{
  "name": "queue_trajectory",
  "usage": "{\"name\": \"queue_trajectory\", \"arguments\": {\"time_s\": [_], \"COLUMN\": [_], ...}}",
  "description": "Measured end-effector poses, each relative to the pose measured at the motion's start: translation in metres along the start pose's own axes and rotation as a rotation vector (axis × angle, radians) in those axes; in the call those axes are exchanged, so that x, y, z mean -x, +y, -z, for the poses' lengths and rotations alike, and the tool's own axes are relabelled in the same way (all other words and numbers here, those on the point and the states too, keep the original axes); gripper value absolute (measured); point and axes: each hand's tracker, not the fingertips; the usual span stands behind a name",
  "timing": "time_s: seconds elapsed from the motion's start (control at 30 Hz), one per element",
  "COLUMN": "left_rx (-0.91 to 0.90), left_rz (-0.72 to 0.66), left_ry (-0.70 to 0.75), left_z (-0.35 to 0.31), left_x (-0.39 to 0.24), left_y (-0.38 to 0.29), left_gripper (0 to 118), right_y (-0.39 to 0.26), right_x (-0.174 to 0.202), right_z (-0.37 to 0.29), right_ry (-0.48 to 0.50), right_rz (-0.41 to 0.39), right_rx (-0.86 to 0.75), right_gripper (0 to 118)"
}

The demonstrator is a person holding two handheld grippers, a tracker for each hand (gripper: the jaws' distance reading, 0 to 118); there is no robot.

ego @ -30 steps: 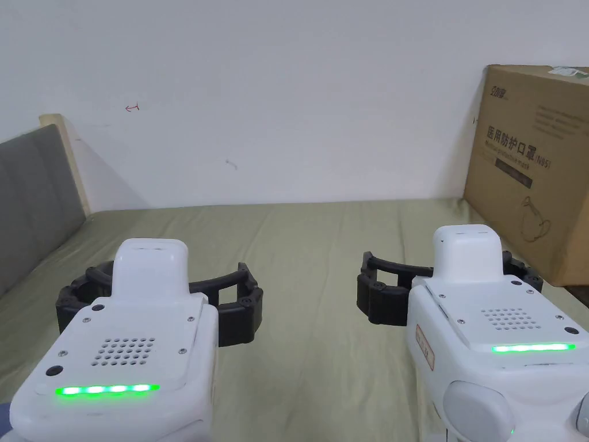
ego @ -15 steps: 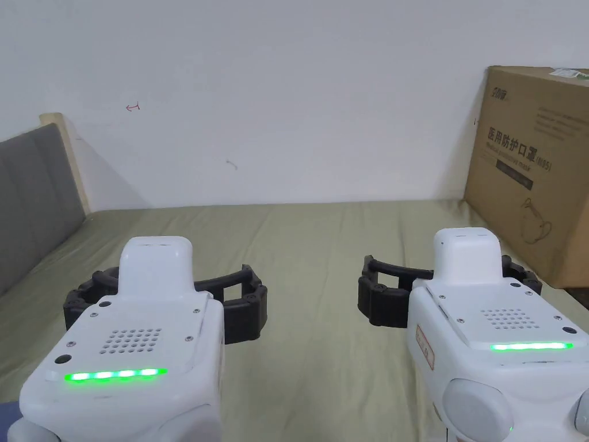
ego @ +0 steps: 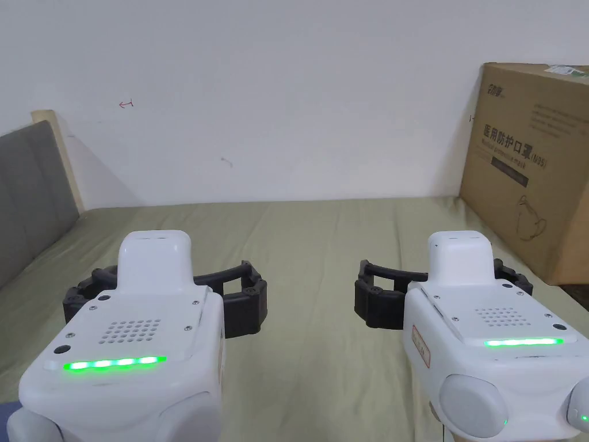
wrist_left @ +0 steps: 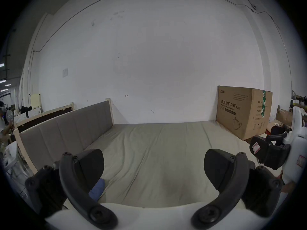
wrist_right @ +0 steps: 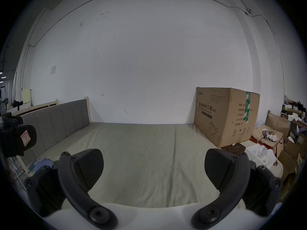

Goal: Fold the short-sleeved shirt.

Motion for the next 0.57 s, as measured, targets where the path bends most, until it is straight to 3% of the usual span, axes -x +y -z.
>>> {"name": "queue_trajectory", "arguments": {"time_s": [0.57], "left_rx": [-0.015], "left_rz": [0.024], "left_ry": [0.012], "left_z": [0.0035], "left_x": [0.0003], "left_y": [-0.0065], "left_gripper": [118], "right_y": [-0.0021], "right_x": [-0.0014], "right_z": [0.0004], "right_ry": [0.002], "right_rz": [0.009], "right_rx": [0.01], "right_gripper": [118]}}
